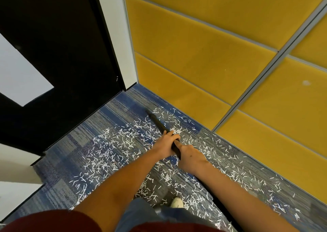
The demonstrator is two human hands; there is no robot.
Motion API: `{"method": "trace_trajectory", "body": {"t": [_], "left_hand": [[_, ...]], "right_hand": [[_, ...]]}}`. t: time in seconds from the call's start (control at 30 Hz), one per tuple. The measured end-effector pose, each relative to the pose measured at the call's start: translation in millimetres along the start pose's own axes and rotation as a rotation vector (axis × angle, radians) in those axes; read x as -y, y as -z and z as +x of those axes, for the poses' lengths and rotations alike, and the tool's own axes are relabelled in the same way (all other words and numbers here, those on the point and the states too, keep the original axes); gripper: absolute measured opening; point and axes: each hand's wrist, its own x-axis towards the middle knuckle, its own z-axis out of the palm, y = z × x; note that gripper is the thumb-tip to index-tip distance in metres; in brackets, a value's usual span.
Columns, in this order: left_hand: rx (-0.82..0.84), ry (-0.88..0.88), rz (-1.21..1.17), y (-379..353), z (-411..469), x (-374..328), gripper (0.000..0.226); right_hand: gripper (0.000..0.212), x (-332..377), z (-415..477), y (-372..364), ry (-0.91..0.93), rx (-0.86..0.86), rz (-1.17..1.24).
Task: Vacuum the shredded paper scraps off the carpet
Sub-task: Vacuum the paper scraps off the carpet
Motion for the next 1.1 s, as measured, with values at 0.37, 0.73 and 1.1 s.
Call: {"method": "trace_trajectory", "body": {"t": [0.37, 0.73, 1.1], "left_hand": [[0.006, 0.028, 0.025, -13.0, 15.5, -24.9, 0.047], [0.023, -0.043, 0.014, 7.7, 56.7, -4.2, 0.036], [0.081, -0.093, 0.113, 27.6, 76.3, 1.2, 0.036]], "right_hand": [[0.072, -26.5, 1.0, 7.9, 0.001, 0.012, 0.058], [0.086, -34.1, 26.1, 39.5, 0.002, 0.1, 0.336], [0.08, -18.5, 41.8, 41.6, -0.093, 0.0, 0.295]]}}
